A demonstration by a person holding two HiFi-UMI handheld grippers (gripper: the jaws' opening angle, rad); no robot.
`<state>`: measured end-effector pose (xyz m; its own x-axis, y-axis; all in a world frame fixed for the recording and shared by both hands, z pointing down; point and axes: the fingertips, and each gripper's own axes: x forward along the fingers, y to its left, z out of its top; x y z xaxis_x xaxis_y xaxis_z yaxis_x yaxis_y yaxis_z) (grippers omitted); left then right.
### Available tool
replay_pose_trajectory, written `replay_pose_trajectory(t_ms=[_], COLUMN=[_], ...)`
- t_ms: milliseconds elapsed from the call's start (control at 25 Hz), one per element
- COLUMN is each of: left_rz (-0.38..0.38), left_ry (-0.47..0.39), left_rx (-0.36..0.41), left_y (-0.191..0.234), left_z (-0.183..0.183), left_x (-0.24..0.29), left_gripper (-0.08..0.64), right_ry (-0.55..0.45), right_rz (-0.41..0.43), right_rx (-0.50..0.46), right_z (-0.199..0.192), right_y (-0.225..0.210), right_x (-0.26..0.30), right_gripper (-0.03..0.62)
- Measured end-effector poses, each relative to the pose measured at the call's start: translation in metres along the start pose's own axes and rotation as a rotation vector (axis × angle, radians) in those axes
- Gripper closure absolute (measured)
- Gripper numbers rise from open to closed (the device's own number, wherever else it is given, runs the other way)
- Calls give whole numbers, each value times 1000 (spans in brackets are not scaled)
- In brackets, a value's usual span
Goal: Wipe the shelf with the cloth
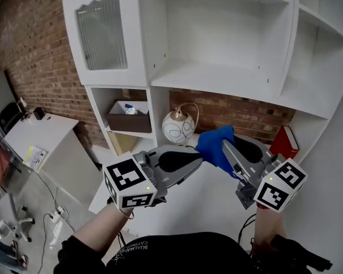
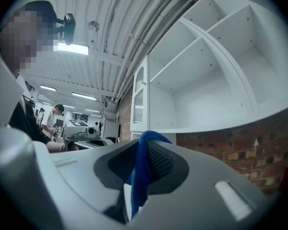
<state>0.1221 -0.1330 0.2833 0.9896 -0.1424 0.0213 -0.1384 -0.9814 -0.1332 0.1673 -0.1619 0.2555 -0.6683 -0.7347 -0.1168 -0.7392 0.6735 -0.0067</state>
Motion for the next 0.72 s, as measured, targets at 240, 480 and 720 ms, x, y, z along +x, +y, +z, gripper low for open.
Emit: replay_pose_trajectory(t_ms=[240, 480, 720], left_rz=[-45, -145, -240], left_ry=[-28, -106, -155], left_rx=[8, -59, -185], left_y=[29, 63, 83], left_z=[23, 42, 66], left_x=[5, -8, -21], left_gripper=[565, 565, 565], right_ry=[-62, -134, -117], right_rz=[25, 7, -54], right_rx=[-59, -102, -209], right_z=[37, 71, 108], right_y=[-15, -27, -37], right_x=[29, 73, 118], right_gripper=[532, 532, 531])
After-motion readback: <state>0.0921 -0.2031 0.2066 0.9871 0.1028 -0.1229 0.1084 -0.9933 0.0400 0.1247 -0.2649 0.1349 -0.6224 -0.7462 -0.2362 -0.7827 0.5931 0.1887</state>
